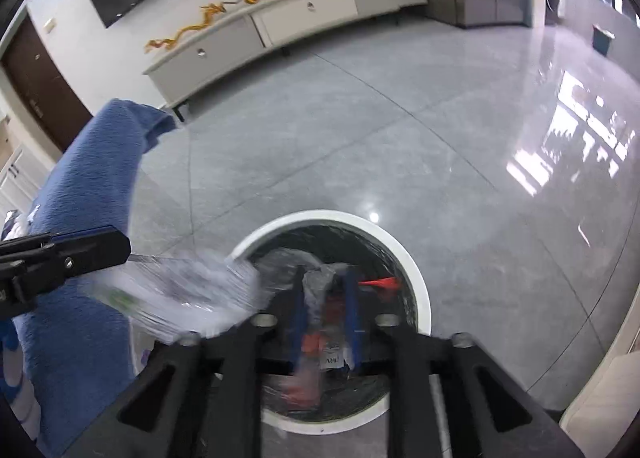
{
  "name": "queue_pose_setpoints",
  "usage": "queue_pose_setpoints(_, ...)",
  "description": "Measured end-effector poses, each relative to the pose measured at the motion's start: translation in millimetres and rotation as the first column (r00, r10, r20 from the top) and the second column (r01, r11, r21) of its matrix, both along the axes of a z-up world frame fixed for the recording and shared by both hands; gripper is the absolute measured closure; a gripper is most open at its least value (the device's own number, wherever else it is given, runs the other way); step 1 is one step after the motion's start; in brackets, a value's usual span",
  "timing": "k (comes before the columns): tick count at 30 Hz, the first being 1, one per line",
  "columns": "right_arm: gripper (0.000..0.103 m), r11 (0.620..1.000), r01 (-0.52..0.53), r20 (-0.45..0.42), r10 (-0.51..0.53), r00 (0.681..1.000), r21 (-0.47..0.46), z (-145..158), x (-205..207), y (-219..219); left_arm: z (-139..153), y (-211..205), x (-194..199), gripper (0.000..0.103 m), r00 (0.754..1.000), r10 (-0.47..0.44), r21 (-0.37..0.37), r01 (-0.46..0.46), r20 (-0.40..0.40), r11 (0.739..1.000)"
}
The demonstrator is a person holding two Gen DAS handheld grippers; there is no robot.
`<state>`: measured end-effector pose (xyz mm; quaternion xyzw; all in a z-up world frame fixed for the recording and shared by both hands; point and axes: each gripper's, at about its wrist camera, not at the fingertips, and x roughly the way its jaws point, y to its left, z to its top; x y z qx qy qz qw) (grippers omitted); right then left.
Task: Collect trash
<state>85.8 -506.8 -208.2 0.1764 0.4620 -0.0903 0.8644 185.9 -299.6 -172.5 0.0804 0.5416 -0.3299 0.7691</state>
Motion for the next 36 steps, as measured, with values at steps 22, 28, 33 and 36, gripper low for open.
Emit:
queue_pose_setpoints(22, 0.063, 0.995, -0.089, 0.215, 0.095, 0.972, -0.035, 105, -31, 42, 144, 119, -74, 0.052, 0.924, 0.05, -0.159, 0.012, 0.38, 0.987)
queue_pose_setpoints(28, 0.063, 0.975, -0.194, 0.318, 0.219, 0.923, -0.107, 171, -39, 101, 174, 191, -89, 0.052, 0.897, 0.125, -0.196, -0.044, 0.423, 0.98)
queue_pose_setpoints(33, 0.062, 0.946, -0.278, 0.358, 0.321, 0.877, -0.168, 211, -41, 152, 192, 261, -103, 0.052, 0.858, 0.183, -0.192, -0.101, 0.481, 0.976)
queue_pose_setpoints(36, 0.061, 0.925, -0.325, 0.367, 0.377, 0.851, -0.197, 227, -42, 180, 197, 307, -109, 0.052, 0.837, 0.23, -0.191, -0.154, 0.496, 0.969)
